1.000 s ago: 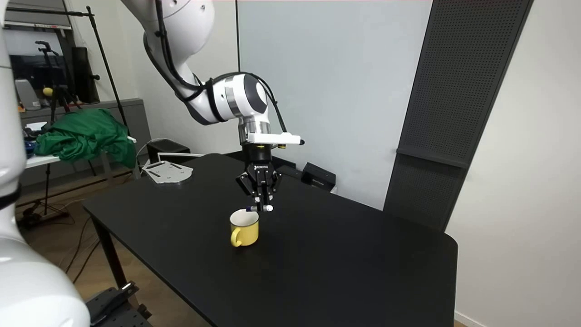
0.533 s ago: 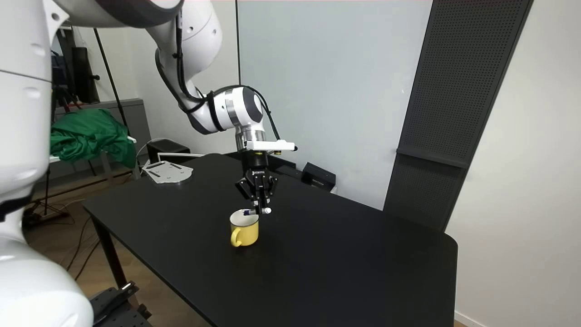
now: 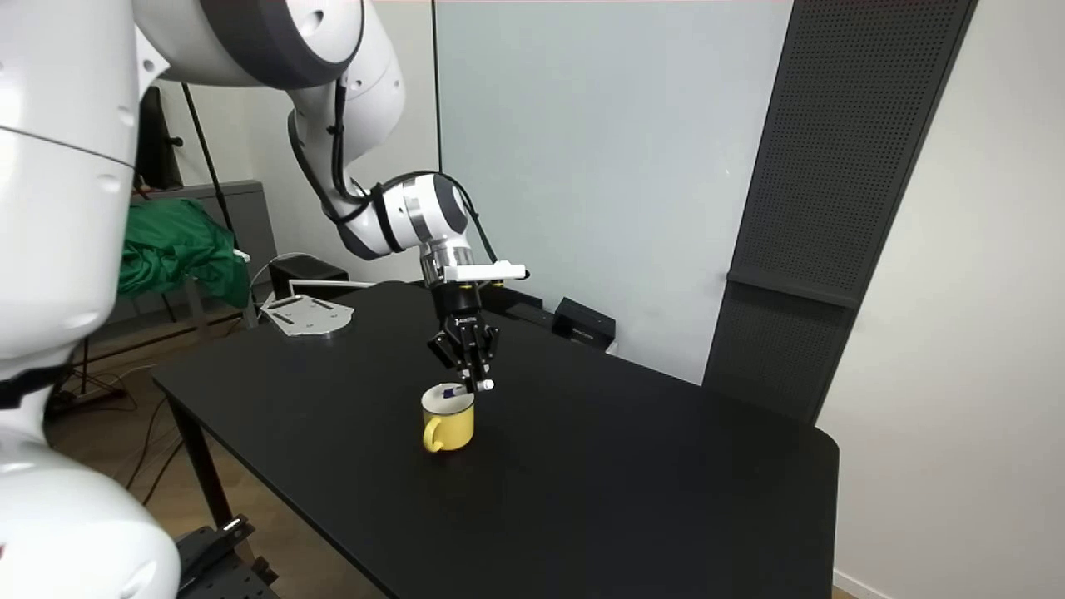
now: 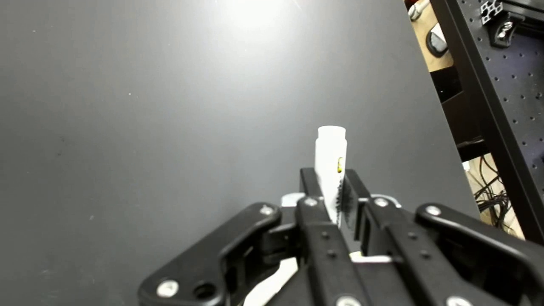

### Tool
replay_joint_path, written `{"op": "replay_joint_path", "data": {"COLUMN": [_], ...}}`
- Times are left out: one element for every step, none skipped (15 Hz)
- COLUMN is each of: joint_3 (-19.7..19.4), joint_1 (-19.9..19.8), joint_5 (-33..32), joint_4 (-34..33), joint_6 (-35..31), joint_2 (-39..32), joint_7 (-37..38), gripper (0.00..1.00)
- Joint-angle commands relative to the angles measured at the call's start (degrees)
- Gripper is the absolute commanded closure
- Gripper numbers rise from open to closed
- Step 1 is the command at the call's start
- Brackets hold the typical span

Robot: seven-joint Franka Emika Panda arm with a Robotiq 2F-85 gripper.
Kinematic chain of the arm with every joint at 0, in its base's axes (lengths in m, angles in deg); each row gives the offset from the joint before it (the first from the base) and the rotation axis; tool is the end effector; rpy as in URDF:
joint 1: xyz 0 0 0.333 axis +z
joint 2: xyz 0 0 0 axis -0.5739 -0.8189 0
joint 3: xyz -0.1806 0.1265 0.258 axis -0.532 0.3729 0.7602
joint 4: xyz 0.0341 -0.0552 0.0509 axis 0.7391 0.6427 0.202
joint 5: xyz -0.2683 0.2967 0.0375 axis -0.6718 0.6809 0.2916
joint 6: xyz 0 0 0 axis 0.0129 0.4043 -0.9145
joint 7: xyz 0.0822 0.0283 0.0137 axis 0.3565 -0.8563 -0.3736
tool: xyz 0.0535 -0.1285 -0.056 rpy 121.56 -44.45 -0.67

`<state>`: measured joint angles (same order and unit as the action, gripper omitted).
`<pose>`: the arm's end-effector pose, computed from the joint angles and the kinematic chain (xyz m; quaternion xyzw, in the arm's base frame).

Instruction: Put the marker in the cup

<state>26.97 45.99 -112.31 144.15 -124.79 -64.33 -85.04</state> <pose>0.5458 0.1348 0.2293 0.7321 0.6072 -0.2871 0.1136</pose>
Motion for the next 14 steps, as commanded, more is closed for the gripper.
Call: {"op": "replay_joint_path", "data": {"joint_3": [0.4, 0.4, 0.4, 0.4, 0.4, 0.4, 0.4, 0.5, 0.5, 0.5, 0.6, 0.6, 0.7, 0.7], "joint_1": [0.7, 0.9, 1.0, 1.1, 1.1, 1.1, 1.1, 1.1, 1.1, 1.1, 1.0, 0.9, 0.8, 0.8], "joint_5": [-1.8, -2.1, -2.5, -2.7, -2.8, -2.9, -3.1, -3.2, -3.2, -3.1, -2.7, -2.5, -2.1, -1.8], "joint_4": [-2.6, -2.8, -3.0, -3.2, -3.4, -3.6, -3.7, -3.8, -3.8, -3.8, -3.8, -3.8, -3.7, -3.7], "joint_6": [0.5, 0.5, 0.6, 0.6, 0.7, 0.8, 1.0, 1.1, 1.1, 1.1, 1.0, 1.0, 0.8, 0.8], "joint_2": [-1.7, -1.9, -2.0, -2.2, -2.3, -2.5, -2.6, -2.6, -2.7, -2.7, -2.7, -2.7, -2.7, -2.7], "joint_7": [2.4, 2.4, 2.3, 2.3, 2.2, 2.0, 1.9, 1.8, 1.7, 1.7, 1.7, 1.8, 1.8, 1.8], "gripper": [0.96, 0.96, 0.96, 0.96, 0.96, 0.96, 0.96, 0.96, 0.96, 0.96, 0.57, 0.56, 0.51, 0.45]}}
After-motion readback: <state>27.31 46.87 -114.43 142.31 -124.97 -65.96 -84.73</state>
